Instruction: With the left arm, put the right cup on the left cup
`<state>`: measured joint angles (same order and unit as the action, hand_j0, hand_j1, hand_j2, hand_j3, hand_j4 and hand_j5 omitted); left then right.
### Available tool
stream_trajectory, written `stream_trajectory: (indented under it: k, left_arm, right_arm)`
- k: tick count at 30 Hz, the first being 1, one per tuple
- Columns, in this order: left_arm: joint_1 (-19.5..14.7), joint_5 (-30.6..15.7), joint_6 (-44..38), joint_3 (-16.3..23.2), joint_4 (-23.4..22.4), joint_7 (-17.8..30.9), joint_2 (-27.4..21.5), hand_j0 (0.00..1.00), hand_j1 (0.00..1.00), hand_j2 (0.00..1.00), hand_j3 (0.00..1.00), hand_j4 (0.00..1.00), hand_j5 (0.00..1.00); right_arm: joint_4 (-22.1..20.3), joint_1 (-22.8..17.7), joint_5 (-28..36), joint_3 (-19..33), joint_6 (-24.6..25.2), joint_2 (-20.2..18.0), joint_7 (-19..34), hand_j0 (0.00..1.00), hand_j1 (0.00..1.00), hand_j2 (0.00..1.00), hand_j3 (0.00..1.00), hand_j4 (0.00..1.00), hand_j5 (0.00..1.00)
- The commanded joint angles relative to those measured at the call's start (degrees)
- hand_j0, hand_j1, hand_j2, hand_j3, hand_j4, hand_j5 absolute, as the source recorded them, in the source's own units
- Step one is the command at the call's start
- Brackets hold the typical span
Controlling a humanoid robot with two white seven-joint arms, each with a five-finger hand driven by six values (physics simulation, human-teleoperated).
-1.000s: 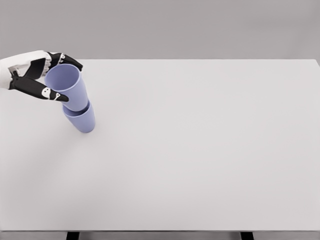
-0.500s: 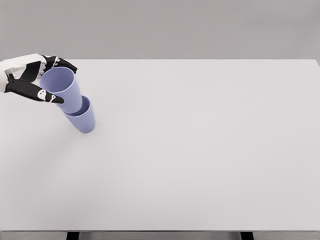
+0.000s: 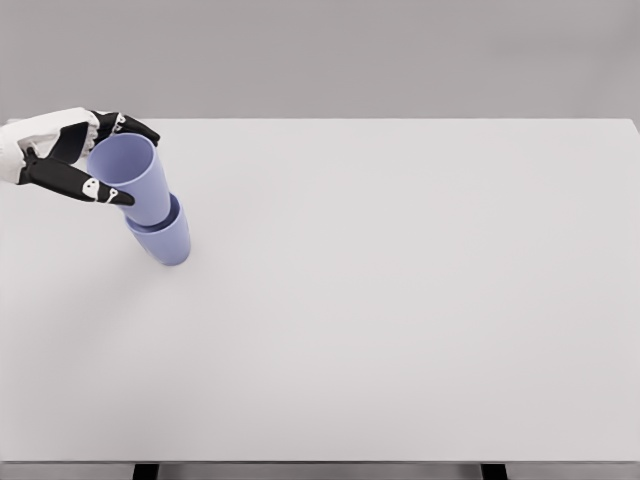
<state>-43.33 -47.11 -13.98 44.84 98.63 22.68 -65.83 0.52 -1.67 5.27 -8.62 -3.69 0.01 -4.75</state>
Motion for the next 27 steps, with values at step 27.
stream_trajectory:
  k: [27]
  left_arm:
    - [1.05,2.02,0.18,-0.11,-2.30,0.00,2.29,0.85,0.85,0.85,0.85,0.85,0.85]
  right_arm:
    - [0.01,0.00,0.01,0.00,0.00,-0.01,0.01,1.00,1.00,1.00,1.00,1.00,1.00]
